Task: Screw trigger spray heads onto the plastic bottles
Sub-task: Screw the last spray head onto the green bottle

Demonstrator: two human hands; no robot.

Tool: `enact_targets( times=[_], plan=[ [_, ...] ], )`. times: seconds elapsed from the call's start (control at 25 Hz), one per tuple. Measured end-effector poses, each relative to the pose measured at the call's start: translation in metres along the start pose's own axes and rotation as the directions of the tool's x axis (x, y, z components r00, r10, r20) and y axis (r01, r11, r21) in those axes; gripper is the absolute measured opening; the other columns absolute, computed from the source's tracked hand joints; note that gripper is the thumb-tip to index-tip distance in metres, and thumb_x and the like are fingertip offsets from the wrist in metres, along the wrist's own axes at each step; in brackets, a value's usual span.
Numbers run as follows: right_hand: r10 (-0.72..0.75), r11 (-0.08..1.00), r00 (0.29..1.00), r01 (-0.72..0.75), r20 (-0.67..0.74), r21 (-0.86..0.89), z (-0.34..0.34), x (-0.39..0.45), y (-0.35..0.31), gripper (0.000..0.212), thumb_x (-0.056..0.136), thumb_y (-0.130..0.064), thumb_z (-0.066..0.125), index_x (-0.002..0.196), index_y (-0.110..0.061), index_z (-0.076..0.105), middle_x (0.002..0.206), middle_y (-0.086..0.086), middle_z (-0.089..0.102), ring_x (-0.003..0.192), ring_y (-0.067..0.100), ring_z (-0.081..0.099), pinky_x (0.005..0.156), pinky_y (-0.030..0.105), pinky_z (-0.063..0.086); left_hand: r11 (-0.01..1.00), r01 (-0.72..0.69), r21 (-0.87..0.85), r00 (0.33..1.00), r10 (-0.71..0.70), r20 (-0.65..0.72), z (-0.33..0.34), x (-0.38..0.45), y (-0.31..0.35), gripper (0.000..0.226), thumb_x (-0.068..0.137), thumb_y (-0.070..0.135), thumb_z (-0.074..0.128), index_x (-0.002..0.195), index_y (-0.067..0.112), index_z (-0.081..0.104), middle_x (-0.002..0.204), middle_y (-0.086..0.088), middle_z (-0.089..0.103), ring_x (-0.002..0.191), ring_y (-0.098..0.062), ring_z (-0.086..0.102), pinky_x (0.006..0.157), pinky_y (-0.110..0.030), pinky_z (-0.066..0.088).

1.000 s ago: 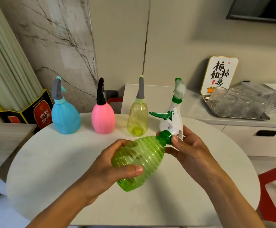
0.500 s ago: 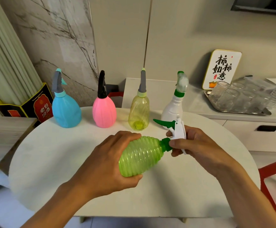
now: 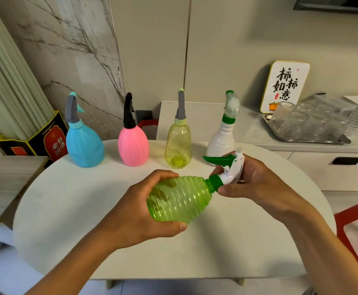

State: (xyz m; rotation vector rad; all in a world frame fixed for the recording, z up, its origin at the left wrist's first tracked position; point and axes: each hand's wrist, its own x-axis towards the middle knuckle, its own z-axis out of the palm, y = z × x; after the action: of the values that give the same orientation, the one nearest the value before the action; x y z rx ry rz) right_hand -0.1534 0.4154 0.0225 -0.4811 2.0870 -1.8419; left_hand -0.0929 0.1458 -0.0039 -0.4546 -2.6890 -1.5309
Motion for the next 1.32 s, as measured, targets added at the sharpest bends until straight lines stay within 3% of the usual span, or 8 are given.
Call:
enact_targets(
  times=[0.08,0.28,0.4,0.56,0.76,1.08,1.24,1.32],
  plan=[
    [0.003,1.000,1.000,-0.002,-0.017,0.022,0.001,0.000,0.000,0.049,0.075,0.005,0.081,0.117,-0.010,0.060,0.093,0.006,0.072,0.083,0.013,0.066,0.072,0.024,0.055,0.998,-0.027,0.052,0.999,0.028,-0.020,0.003,0.000,0.000,0.085,0.050,0.052,0.087,0.124,0.047,0.047,0.117,0.024,0.055,0.100,-0.006,0.060,0.074,-0.017,0.053],
    [0.008,1.000,0.994,-0.009,-0.109,-0.005,0.020,0.007,0.004,0.030,0.082,-0.030,0.072,0.107,-0.017,0.063,0.084,0.000,0.067,0.077,0.016,0.065,0.069,0.029,0.056,0.986,-0.077,0.149,0.991,0.092,-0.097,0.005,0.000,-0.002,0.086,0.050,0.054,0.087,0.125,0.046,0.045,0.116,0.026,0.054,0.096,-0.005,0.059,0.071,-0.013,0.050],
    [-0.011,0.992,0.995,0.023,-0.099,0.123,0.024,0.010,0.009,0.039,0.086,-0.024,0.063,0.125,-0.022,0.057,0.097,0.001,0.068,0.089,0.017,0.064,0.073,0.032,0.055,0.989,-0.063,0.131,0.988,0.080,-0.129,0.008,0.001,-0.003,0.086,0.051,0.053,0.087,0.125,0.046,0.045,0.116,0.026,0.054,0.097,-0.005,0.060,0.072,-0.016,0.051],
    [-0.114,0.923,0.987,0.146,-0.111,0.357,0.028,0.015,0.013,0.052,0.090,-0.013,0.060,0.141,-0.015,0.050,0.115,0.009,0.069,0.099,0.019,0.064,0.076,0.032,0.054,0.987,-0.016,-0.160,0.990,-0.007,-0.143,0.015,0.001,0.003,0.080,0.052,0.045,0.089,0.121,0.043,0.050,0.114,0.021,0.060,0.098,-0.006,0.064,0.072,-0.017,0.054],
    [-0.054,0.791,0.980,0.158,-0.190,0.591,0.044,0.020,0.019,0.031,0.073,-0.015,0.076,0.103,-0.009,0.070,0.102,0.009,0.077,0.093,0.021,0.071,0.078,0.033,0.057,0.870,0.078,-0.486,0.991,-0.119,-0.054,0.021,0.000,0.007,0.068,0.053,0.034,0.088,0.114,0.039,0.058,0.107,0.008,0.069,0.091,-0.015,0.070,0.070,-0.028,0.057],
    [0.094,0.880,0.954,0.054,-0.285,0.473,0.060,0.020,0.022,0.028,0.073,-0.037,0.079,0.093,-0.017,0.077,0.083,0.000,0.075,0.079,0.015,0.071,0.073,0.033,0.055,0.930,0.098,-0.355,0.980,-0.153,-0.129,0.034,0.001,0.007,0.073,0.051,0.037,0.090,0.115,0.041,0.054,0.105,0.011,0.067,0.088,-0.011,0.069,0.068,-0.024,0.056],
    [0.149,0.831,0.960,0.009,-0.239,0.556,0.054,0.018,0.020,0.036,0.091,-0.036,0.062,0.112,-0.008,0.071,0.107,0.012,0.076,0.095,0.023,0.071,0.079,0.035,0.057,0.976,0.074,-0.206,0.970,-0.118,-0.214,0.033,0.002,0.005,0.080,0.051,0.044,0.090,0.119,0.044,0.048,0.109,0.020,0.061,0.093,-0.007,0.066,0.072,-0.026,0.058],
    [0.142,0.834,0.955,0.026,-0.260,0.551,0.055,0.018,0.019,0.032,0.085,-0.034,0.069,0.103,-0.007,0.073,0.107,0.015,0.076,0.095,0.024,0.072,0.077,0.034,0.059,0.996,0.033,-0.081,0.959,-0.054,-0.279,0.034,0.002,0.006,0.083,0.051,0.047,0.089,0.122,0.044,0.046,0.112,0.023,0.057,0.097,-0.006,0.062,0.074,-0.024,0.056]
  ],
)
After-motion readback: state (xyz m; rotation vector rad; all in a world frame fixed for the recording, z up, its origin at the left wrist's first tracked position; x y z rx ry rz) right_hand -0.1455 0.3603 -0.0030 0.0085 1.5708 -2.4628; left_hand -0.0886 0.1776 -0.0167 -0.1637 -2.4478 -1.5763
